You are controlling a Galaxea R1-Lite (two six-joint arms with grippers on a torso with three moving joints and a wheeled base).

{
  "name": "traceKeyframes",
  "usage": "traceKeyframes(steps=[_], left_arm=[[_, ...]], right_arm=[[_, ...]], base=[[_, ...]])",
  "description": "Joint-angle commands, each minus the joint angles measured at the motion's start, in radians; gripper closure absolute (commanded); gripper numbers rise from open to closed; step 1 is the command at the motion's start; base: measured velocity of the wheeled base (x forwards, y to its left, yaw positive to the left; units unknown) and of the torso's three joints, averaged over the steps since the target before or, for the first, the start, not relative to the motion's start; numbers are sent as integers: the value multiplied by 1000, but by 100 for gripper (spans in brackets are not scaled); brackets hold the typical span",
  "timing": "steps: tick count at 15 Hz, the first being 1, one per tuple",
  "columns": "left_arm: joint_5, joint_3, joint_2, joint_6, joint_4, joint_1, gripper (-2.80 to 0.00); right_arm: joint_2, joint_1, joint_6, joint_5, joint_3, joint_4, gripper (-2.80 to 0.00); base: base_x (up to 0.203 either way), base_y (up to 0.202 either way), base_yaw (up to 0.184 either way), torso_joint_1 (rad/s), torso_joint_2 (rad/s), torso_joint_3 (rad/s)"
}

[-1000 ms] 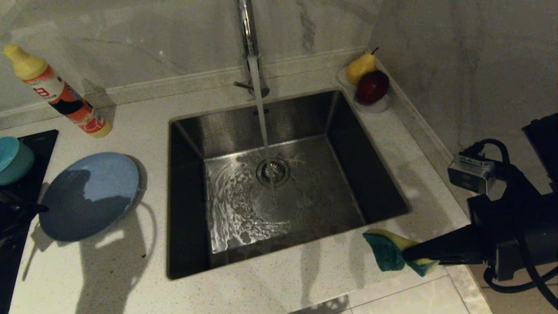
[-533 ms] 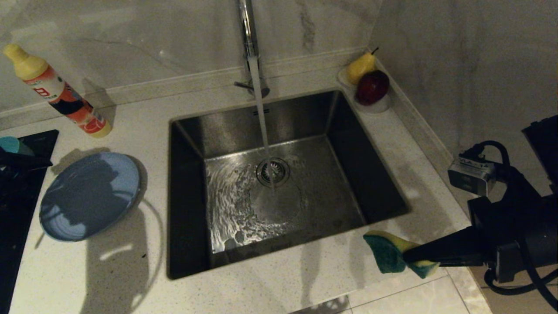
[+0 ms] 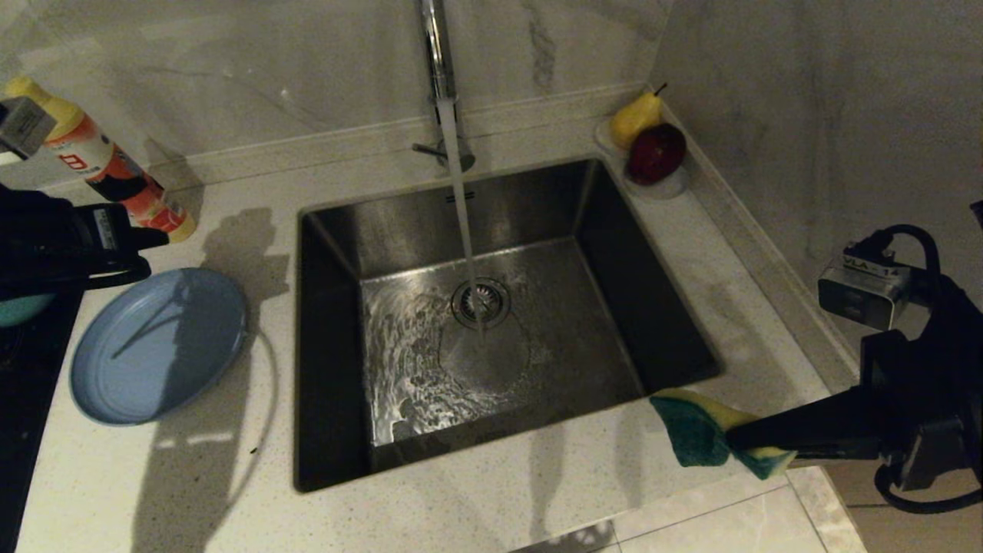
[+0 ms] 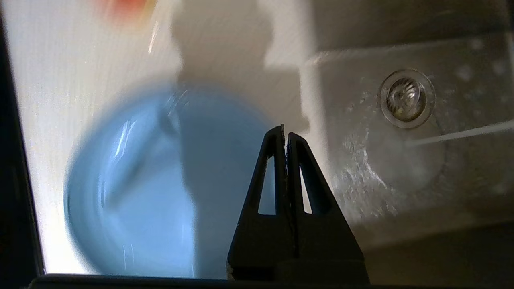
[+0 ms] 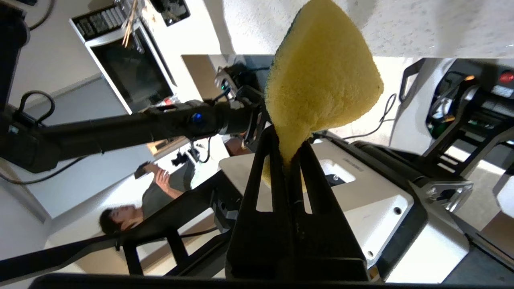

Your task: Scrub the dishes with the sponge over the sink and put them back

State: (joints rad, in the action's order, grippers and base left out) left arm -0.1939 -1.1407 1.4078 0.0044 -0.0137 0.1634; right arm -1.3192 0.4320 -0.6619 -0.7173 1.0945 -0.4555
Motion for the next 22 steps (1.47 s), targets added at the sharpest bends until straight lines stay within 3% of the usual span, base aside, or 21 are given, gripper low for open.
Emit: traceKeyframes(steps=[1,5,8,9,12,15,22], left_arm=[[8,52,-80,20,-112,-93,0],[8,184,-346,17,-145,-237,0],[13,318,-571,14,-140,-275,0],[36,347,-642,15,-122,-270,0],[202,412,-800,12,-58,-215,0],[301,505,-941,-37,-41,-178,0],[348,879,-1228,-52,-42,-169,0]], right_arm=[[16,-13,-2,13,-8,-5,0],[44,-33,-2,21,-19,-11,0],[74,-48,-2,21,-39,-14,0],[84,-48,-2,21,-54,-11,0],[80,-50,-2,21,-62,-6,0],[77,-50,-1,22,-84,-3,0],[84,-50,1,22,-91,-3,0]], base=[[0,0,0,0,0,0],[0,0,0,0,0,0],[0,0,0,0,0,0],[0,0,0,0,0,0],[0,0,0,0,0,0],[0,0,0,0,0,0],[0,0,0,0,0,0]])
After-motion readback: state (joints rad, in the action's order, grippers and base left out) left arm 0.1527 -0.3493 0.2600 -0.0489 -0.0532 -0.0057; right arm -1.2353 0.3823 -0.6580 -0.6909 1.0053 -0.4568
